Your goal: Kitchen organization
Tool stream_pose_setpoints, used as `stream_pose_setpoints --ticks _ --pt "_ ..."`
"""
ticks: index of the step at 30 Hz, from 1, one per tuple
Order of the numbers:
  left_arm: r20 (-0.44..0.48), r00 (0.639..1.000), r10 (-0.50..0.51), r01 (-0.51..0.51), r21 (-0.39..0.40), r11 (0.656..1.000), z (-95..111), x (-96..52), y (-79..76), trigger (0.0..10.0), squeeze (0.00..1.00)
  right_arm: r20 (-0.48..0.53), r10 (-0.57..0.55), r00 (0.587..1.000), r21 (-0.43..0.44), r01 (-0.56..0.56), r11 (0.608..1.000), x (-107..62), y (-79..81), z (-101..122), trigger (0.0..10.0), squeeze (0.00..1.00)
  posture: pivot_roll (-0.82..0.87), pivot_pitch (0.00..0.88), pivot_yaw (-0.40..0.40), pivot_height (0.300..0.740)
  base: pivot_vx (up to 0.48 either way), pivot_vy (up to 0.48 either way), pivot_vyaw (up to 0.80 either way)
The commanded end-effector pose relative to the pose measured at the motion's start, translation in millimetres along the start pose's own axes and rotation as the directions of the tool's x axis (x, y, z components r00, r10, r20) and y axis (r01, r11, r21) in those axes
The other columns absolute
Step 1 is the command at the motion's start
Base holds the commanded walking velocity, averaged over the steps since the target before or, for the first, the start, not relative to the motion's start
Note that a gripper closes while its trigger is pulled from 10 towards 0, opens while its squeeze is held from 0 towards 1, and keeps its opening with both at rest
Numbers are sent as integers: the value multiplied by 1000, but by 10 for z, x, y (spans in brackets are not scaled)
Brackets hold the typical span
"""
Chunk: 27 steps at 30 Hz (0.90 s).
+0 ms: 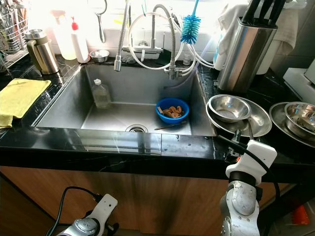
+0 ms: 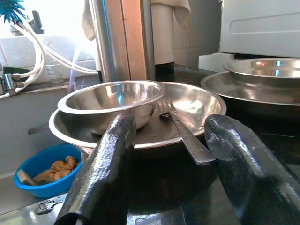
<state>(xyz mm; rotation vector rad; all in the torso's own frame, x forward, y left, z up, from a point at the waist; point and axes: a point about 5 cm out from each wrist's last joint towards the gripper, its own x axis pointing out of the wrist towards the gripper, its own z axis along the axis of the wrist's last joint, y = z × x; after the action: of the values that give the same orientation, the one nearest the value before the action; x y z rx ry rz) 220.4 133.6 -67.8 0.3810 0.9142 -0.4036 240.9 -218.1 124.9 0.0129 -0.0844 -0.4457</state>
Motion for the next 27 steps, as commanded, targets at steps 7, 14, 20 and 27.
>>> stream_pose_setpoints --ticks 7,14,20,27 --pt "6 1000 -7 7 14 1000 31 2 6 10000 0 4 -9 1000 -4 9 1000 24 -14 2 8314 0 10 12 -30 736 0 0 0" --pt "4 1000 -11 11 11 1000 18 1 -2 10000 0 -14 -52 999 -26 51 998 22 -71 -9 10000 0 8 13 -30 736 0 0 0" --pt "3 1000 -14 14 8 1000 9 1 -7 10000 0 -28 -100 995 -55 98 994 37 -124 -13 10000 0 8 12 -30 736 0 0 0" --pt "2 1000 -13 13 7 1000 3 0 -6 10000 0 -29 -101 994 -57 99 993 37 -122 -6 9725 0 9 13 -31 736 0 0 0"
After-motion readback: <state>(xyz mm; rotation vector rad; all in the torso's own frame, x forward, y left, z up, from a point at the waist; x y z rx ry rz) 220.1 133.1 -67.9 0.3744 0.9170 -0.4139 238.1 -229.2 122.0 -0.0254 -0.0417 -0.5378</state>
